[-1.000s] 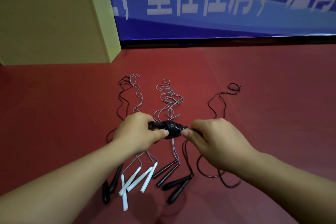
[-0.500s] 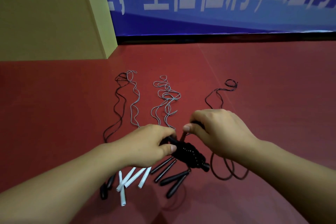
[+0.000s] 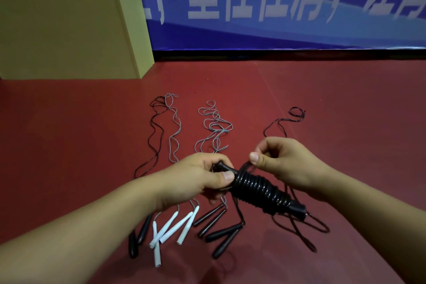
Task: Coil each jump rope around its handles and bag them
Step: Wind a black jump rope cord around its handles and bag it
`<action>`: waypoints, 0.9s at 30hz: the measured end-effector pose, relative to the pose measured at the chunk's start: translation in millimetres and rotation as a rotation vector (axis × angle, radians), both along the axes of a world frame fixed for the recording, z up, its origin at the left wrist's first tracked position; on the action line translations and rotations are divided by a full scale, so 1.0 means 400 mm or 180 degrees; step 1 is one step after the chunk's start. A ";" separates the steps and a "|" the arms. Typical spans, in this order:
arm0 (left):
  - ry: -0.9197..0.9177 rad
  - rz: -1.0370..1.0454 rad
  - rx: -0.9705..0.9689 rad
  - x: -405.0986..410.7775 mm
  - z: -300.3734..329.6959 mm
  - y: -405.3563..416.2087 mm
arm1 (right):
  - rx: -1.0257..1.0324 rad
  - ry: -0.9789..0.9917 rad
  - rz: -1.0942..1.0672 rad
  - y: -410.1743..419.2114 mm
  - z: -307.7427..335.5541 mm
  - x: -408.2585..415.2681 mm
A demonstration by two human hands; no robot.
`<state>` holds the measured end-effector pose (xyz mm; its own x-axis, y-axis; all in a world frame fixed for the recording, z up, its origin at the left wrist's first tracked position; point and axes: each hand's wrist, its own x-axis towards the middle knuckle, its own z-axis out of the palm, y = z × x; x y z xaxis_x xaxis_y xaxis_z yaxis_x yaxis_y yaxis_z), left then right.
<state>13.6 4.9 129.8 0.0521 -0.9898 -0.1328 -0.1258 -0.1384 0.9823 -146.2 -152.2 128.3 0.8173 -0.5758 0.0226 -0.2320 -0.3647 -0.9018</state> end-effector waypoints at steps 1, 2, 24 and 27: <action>0.0188 0.0045 -0.0013 0.000 0.005 0.000 | 0.0188 -0.0095 0.0016 0.005 0.002 0.001; 0.0348 0.0099 -0.0017 -0.001 0.009 -0.001 | 0.0381 -0.0199 0.0057 0.009 0.002 0.004; 0.0909 0.1553 -0.0091 -0.018 -0.007 -0.028 | -0.0856 0.0517 0.0753 0.108 -0.026 0.033; 0.0690 0.1676 -0.0124 -0.021 -0.014 -0.035 | -0.1109 0.0527 0.0878 0.117 -0.021 0.029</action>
